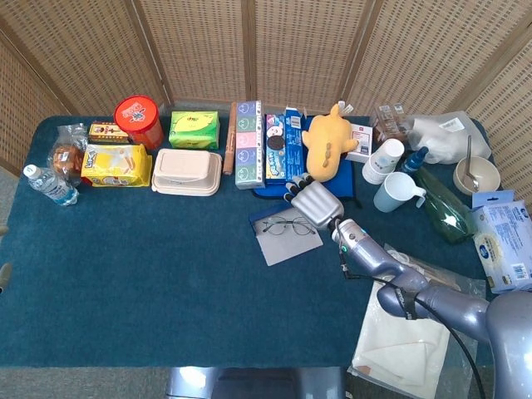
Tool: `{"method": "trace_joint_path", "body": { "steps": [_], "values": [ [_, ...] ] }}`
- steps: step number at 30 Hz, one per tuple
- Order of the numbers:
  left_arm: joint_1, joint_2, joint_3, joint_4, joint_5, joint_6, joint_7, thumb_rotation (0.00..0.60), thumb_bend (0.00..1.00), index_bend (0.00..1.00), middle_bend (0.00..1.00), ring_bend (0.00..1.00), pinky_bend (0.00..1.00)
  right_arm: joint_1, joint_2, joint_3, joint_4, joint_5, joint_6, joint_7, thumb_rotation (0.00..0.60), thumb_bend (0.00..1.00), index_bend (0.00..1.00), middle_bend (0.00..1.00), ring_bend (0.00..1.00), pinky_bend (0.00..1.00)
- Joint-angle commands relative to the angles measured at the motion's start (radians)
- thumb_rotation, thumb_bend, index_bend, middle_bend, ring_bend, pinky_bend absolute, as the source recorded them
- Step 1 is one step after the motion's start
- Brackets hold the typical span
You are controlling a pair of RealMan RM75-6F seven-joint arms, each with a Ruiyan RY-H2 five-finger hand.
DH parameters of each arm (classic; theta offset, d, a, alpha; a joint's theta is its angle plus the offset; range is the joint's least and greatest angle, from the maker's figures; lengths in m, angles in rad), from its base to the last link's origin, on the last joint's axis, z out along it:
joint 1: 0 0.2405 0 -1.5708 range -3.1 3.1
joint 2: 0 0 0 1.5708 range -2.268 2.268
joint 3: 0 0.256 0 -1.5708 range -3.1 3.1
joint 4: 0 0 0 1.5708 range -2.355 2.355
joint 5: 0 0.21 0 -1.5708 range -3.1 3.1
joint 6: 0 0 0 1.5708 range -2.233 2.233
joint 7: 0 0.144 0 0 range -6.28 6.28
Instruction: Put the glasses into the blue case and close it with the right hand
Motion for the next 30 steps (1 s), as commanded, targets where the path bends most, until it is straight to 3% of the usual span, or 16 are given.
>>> {"method": "trace_joint_path", "body": {
  "steps": [1, 4, 13, 30],
  "values": [
    [-0.001, -0.001, 0.001, 0.001, 0.004, 0.0, -0.001, 0.6, 0.36, 0.24, 0.2, 0.18, 0.19, -0.014, -0.013, -0.007, -0.018, 0.005, 0.03, -0.033, 0.6, 0.29, 0.13, 0.13, 0.08, 0.17],
    [0.001, -0.002, 0.002, 0.0, 0.008, 0.003, -0.002, 0.6, 0.36, 0.24, 0.2, 0.18, 0.19, -0.016, -0.025, -0.007, -0.024, 0.011, 0.042, -0.057, 0.6, 0.25, 0.06, 0.1, 0.05, 0.16],
    [0.026, 0.011, 0.009, -0.002, 0.011, 0.036, -0.012, 0.6, 0.36, 0.24, 0.2, 0.18, 0.19, -0.01, -0.089, -0.004, 0.015, 0.016, 0.058, -0.092, 0.6, 0.22, 0.01, 0.09, 0.04, 0.15],
    [0.045, 0.016, 0.013, 0.011, 0.024, 0.06, -0.033, 0.6, 0.36, 0.24, 0.2, 0.18, 0.19, 0.016, -0.201, -0.003, 0.158, -0.061, 0.055, 0.003, 0.6, 0.21, 0.0, 0.07, 0.04, 0.15]
  ]
}}
